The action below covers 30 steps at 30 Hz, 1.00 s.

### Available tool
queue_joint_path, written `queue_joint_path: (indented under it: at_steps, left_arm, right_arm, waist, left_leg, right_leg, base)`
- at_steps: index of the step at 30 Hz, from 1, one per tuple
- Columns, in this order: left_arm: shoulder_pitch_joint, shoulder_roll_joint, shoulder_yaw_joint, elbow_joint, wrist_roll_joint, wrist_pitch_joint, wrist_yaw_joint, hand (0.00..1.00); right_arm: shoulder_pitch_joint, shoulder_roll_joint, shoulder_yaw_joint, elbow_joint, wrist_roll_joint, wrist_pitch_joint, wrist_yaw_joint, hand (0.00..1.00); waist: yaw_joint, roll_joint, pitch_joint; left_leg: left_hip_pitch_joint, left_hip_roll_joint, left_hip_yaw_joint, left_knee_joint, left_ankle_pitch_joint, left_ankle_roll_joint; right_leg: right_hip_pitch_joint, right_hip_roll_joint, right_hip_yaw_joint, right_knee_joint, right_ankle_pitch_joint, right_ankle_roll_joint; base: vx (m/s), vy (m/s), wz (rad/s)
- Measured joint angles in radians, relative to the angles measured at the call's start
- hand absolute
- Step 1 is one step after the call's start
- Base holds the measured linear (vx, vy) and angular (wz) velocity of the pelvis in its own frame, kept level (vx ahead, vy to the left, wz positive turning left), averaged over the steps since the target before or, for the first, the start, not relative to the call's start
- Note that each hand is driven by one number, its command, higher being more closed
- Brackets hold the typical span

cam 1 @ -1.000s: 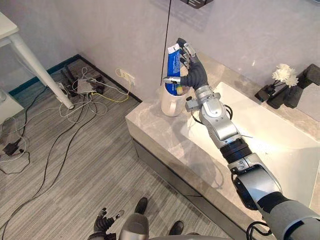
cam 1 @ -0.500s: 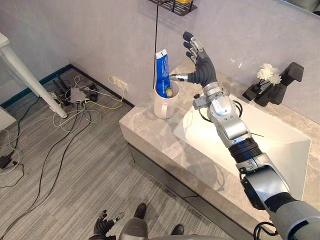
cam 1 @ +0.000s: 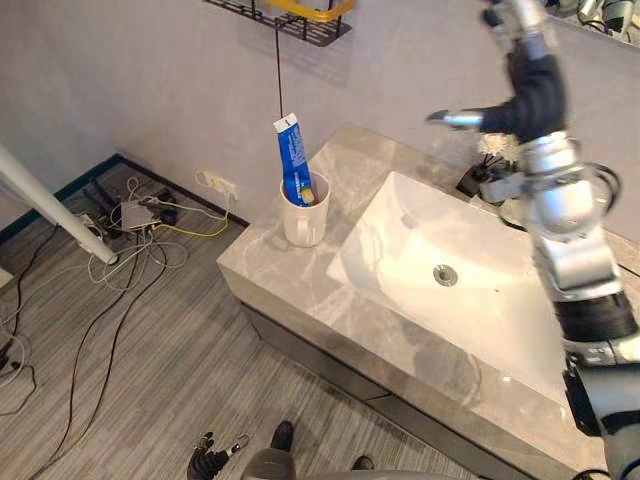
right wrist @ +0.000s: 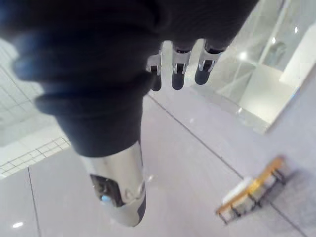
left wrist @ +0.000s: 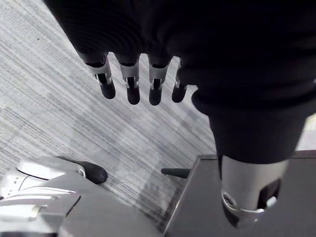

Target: Organize washtable

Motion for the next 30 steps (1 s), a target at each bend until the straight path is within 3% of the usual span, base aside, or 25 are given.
queue_joint_path:
  at_steps: [6, 8, 10, 13, 14, 19, 23, 26, 30]
  left_arm:
    - [-0.004, -0.022, 0.039, 0.012, 0.019, 0.0, -0.017, 0.0]
    - [-0.01, -0.033, 0.063, 0.012, 0.021, 0.001, -0.018, 0.0]
    - [-0.01, -0.038, 0.078, 0.012, 0.024, 0.001, -0.018, 0.0]
    - [-0.014, -0.056, 0.097, 0.012, 0.04, 0.002, -0.019, 0.0]
    - [-0.016, -0.067, 0.104, 0.012, 0.04, 0.002, -0.02, 0.0]
    - [-0.023, -0.105, 0.131, 0.001, 0.041, 0.006, -0.021, 0.0]
    - [-0.024, -0.149, 0.186, -0.011, 0.04, 0.014, -0.019, 0.0]
    - [-0.029, -0.168, 0.195, -0.022, 0.039, 0.022, -0.018, 0.0]
    - [-0.048, -0.17, 0.192, -0.025, 0.039, 0.025, -0.016, 0.0]
  right_arm:
    - [0.268, 0.026, -0.439, 0.023, -0.064, -0.018, -0.122, 0.0]
    - [0.388, 0.118, -0.614, 0.058, -0.062, 0.003, -0.178, 0.0]
    - [0.475, 0.195, -0.701, 0.08, -0.063, 0.021, -0.213, 0.0]
    - [0.6, 0.317, -0.778, 0.088, -0.096, 0.074, -0.249, 0.0]
    - [0.638, 0.365, -0.785, 0.088, -0.109, 0.092, -0.257, 0.0]
    - [0.762, 0.551, -0.746, 0.069, -0.139, 0.155, -0.279, 0.0]
    - [0.846, 0.702, -0.654, -0.055, -0.142, 0.167, -0.28, 0.0]
    - [0.888, 0.759, -0.597, -0.062, -0.14, 0.181, -0.28, 0.0]
    - [0.896, 0.765, -0.564, -0.007, -0.14, 0.198, -0.28, 0.0]
  waist:
    - [-0.064, 0.013, -0.038]
    - [-0.091, 0.023, -0.048]
    - [-0.116, 0.034, -0.058]
    - [-0.128, 0.047, -0.077]
    - [-0.142, 0.053, -0.085]
    - [-0.144, 0.049, -0.094]
    - [-0.141, 0.047, -0.094]
    - [-0.141, 0.046, -0.095]
    - [-0.135, 0.045, -0.092]
  left_leg:
    - [0.0, 0.001, 0.055, -0.002, -0.003, 0.003]
    - [-0.001, 0.002, 0.069, -0.003, -0.005, 0.006]
    - [-0.001, 0.002, 0.073, -0.004, -0.007, 0.008]
    - [-0.003, 0.004, 0.097, -0.005, -0.01, 0.013]
    - [-0.003, 0.003, 0.098, -0.005, -0.011, 0.013]
    - [0.005, 0.008, 0.133, -0.004, -0.015, 0.016]
    - [0.03, 0.012, 0.182, -0.004, -0.034, 0.019]
    - [0.042, 0.015, 0.213, 0.007, -0.051, 0.019]
    - [0.041, 0.021, 0.25, 0.062, -0.1, 0.017]
  right_leg:
    - [-0.029, -0.001, 0.058, -0.001, 0.013, 0.003]
    - [-0.035, 0.001, 0.071, -0.008, 0.021, 0.006]
    - [-0.036, 0.001, 0.077, -0.012, 0.024, 0.01]
    - [-0.052, 0.002, 0.098, -0.015, 0.031, 0.013]
    - [-0.052, 0.002, 0.099, -0.015, 0.031, 0.014]
    - [-0.058, 0.004, 0.119, -0.015, 0.035, 0.017]
    - [-0.057, 0.004, 0.152, -0.015, 0.037, 0.02]
    - [-0.05, 0.006, 0.178, -0.011, 0.038, 0.021]
    - [-0.044, 0.007, 0.202, 0.002, 0.038, 0.023]
  base:
    - [0.0, 0.02, -0.29]
    - [-0.03, 0.016, -0.23]
    - [-0.02, 0.014, -0.09]
    - [-0.02, 0.016, -0.26]
    - [-0.02, 0.015, -0.14]
    - [-0.02, 0.014, -0.13]
    - [0.0, 0.02, -0.3]
    - [0.06, 0.021, -0.29]
    - [0.06, 0.023, -0.31]
